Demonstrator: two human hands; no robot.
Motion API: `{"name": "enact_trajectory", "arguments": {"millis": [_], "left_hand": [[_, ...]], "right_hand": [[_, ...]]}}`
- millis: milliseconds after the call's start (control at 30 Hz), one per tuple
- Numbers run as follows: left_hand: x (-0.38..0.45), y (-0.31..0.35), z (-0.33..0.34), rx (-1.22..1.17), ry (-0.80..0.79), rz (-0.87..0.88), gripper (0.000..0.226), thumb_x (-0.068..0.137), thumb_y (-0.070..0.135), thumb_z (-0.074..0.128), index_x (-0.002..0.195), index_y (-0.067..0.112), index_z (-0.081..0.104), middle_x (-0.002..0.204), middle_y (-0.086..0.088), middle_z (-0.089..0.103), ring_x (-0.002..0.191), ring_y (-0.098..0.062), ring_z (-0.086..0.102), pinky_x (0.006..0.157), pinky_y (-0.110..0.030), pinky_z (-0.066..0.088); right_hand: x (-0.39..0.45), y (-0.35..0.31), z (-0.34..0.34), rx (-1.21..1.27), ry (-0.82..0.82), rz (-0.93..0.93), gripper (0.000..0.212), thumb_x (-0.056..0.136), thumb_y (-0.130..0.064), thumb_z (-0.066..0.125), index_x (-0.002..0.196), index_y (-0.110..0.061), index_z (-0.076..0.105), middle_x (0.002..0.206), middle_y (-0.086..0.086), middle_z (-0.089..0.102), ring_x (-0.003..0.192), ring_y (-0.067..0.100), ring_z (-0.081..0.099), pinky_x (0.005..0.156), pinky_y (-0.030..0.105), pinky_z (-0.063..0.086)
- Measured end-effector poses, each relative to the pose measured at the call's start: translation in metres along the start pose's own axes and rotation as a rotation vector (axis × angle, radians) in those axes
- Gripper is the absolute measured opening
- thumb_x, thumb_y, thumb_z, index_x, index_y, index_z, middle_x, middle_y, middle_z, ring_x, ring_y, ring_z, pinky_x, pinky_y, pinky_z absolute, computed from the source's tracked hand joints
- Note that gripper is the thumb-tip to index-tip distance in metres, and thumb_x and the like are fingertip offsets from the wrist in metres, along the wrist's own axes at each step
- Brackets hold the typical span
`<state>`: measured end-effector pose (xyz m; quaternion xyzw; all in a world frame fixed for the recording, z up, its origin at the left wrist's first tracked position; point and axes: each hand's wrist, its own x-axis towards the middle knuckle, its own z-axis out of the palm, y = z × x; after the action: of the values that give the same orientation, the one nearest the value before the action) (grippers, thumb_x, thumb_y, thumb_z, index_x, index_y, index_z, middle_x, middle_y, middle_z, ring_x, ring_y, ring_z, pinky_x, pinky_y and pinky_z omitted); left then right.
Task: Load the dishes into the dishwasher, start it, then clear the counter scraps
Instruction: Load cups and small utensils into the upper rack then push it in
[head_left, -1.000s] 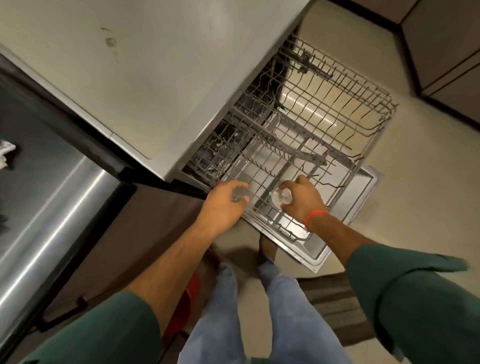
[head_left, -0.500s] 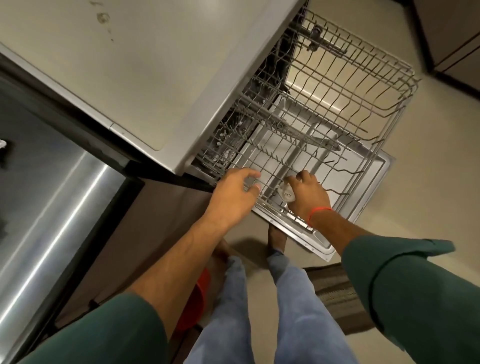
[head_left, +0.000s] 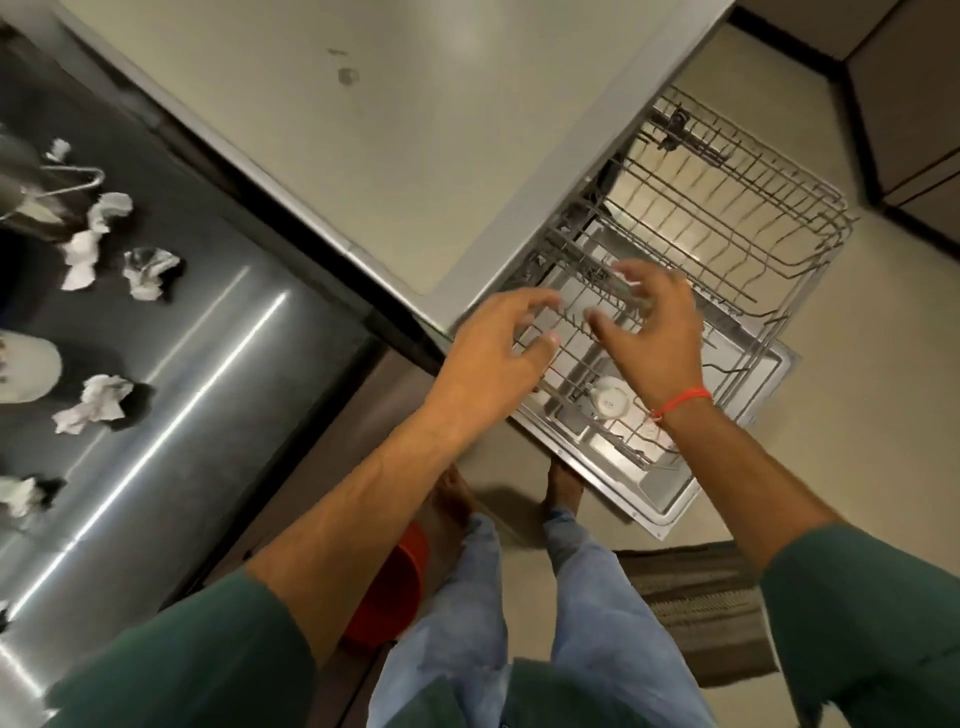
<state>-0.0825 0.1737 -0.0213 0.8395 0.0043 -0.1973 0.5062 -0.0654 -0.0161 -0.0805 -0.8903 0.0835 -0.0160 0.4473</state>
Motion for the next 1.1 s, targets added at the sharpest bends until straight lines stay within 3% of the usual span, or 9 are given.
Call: {"name": "enact_trajectory", "arguments": {"millis": [167, 267, 400, 533, 633, 667, 767, 900, 1100], "left_hand": [[-0.037, 0.015, -0.075, -0.064, 0.218, 0.07, 0.039, 0.098, 0.027, 0.063, 0.135, 0.037, 0.056, 0.136, 0.016, 0.055, 0.125, 0.003, 0.052, 0.1, -0.021, 0.047], [-0.065, 0.012, -0.122, -0.07, 0.372, 0.071, 0.04, 0.097, 0.026, 0.063, 0.135, 0.04, 0.055, 0.136, 0.017, 0.056, 0.125, 0.005, 0.051, 0.101, -0.02, 0.045], [-0.111, -0.007, -0.182, -0.038, 0.642, 0.062, 0.041, 0.097, 0.022, 0.065, 0.136, 0.032, 0.057, 0.133, 0.014, 0.058, 0.123, 0.002, 0.052, 0.096, -0.008, 0.041], [-0.154, -0.055, -0.24, -0.024, 0.903, -0.033, 0.044, 0.093, 0.019, 0.067, 0.135, 0.027, 0.058, 0.125, 0.021, 0.055, 0.113, -0.005, 0.056, 0.103, -0.027, 0.046], [-0.179, -0.094, -0.276, 0.067, 1.03, -0.214, 0.051, 0.089, 0.019, 0.068, 0.138, 0.022, 0.056, 0.129, 0.009, 0.054, 0.121, -0.007, 0.05, 0.103, -0.011, 0.037], [-0.185, -0.104, -0.284, 0.09, 1.041, -0.26, 0.053, 0.088, 0.02, 0.069, 0.14, 0.019, 0.055, 0.131, 0.004, 0.053, 0.124, -0.011, 0.049, 0.103, -0.01, 0.034], [-0.194, -0.127, -0.3, 0.083, 1.036, -0.33, 0.062, 0.085, 0.019, 0.071, 0.143, 0.012, 0.049, 0.133, -0.002, 0.052, 0.129, -0.02, 0.049, 0.109, -0.026, 0.037], [-0.188, -0.134, -0.311, 0.063, 0.948, -0.416, 0.066, 0.089, 0.019, 0.07, 0.148, 0.009, 0.042, 0.139, -0.01, 0.053, 0.13, -0.024, 0.049, 0.097, -0.023, 0.034], [-0.178, -0.143, -0.312, -0.024, 0.896, -0.412, 0.053, 0.089, 0.032, 0.07, 0.139, 0.025, 0.056, 0.123, 0.012, 0.067, 0.112, -0.007, 0.062, 0.095, -0.029, 0.05]], "right_hand": [[-0.004, -0.102, 0.001, 0.059, -0.019, -0.188, 0.047, 0.081, -0.026, 0.081, 0.124, -0.029, 0.061, 0.12, -0.001, 0.056, 0.106, 0.006, 0.056, 0.092, 0.027, 0.052], [-0.01, -0.156, 0.028, 0.069, -0.184, -0.292, 0.047, 0.082, -0.028, 0.081, 0.124, -0.033, 0.061, 0.123, -0.004, 0.057, 0.107, 0.004, 0.056, 0.088, 0.025, 0.051], [-0.02, -0.221, 0.087, 0.077, -0.406, -0.468, 0.047, 0.08, -0.028, 0.082, 0.124, -0.025, 0.064, 0.118, -0.004, 0.059, 0.103, 0.006, 0.058, 0.087, 0.015, 0.046], [-0.036, -0.277, 0.158, 0.024, -0.632, -0.606, 0.049, 0.079, -0.026, 0.083, 0.124, -0.021, 0.065, 0.116, -0.006, 0.058, 0.105, 0.006, 0.057, 0.088, 0.004, 0.038], [-0.049, -0.311, 0.207, -0.016, -0.766, -0.667, 0.053, 0.077, -0.026, 0.084, 0.126, -0.02, 0.065, 0.116, -0.003, 0.058, 0.108, 0.011, 0.058, 0.094, 0.013, 0.04], [-0.053, -0.32, 0.22, -0.043, -0.8, -0.681, 0.055, 0.078, -0.027, 0.083, 0.128, -0.02, 0.064, 0.116, -0.003, 0.057, 0.109, 0.011, 0.057, 0.096, 0.016, 0.04], [-0.061, -0.341, 0.259, -0.114, -0.869, -0.688, 0.062, 0.079, -0.03, 0.081, 0.136, -0.017, 0.058, 0.124, 0.003, 0.06, 0.115, 0.015, 0.057, 0.102, 0.028, 0.044], [-0.063, -0.353, 0.296, -0.223, -0.893, -0.648, 0.068, 0.08, -0.037, 0.078, 0.14, -0.019, 0.053, 0.13, 0.006, 0.061, 0.122, 0.022, 0.056, 0.103, 0.041, 0.048], [-0.062, -0.353, 0.319, -0.149, -0.858, -0.654, 0.05, 0.081, -0.035, 0.076, 0.128, -0.026, 0.063, 0.116, -0.004, 0.071, 0.11, 0.018, 0.064, 0.095, 0.041, 0.053]]}}
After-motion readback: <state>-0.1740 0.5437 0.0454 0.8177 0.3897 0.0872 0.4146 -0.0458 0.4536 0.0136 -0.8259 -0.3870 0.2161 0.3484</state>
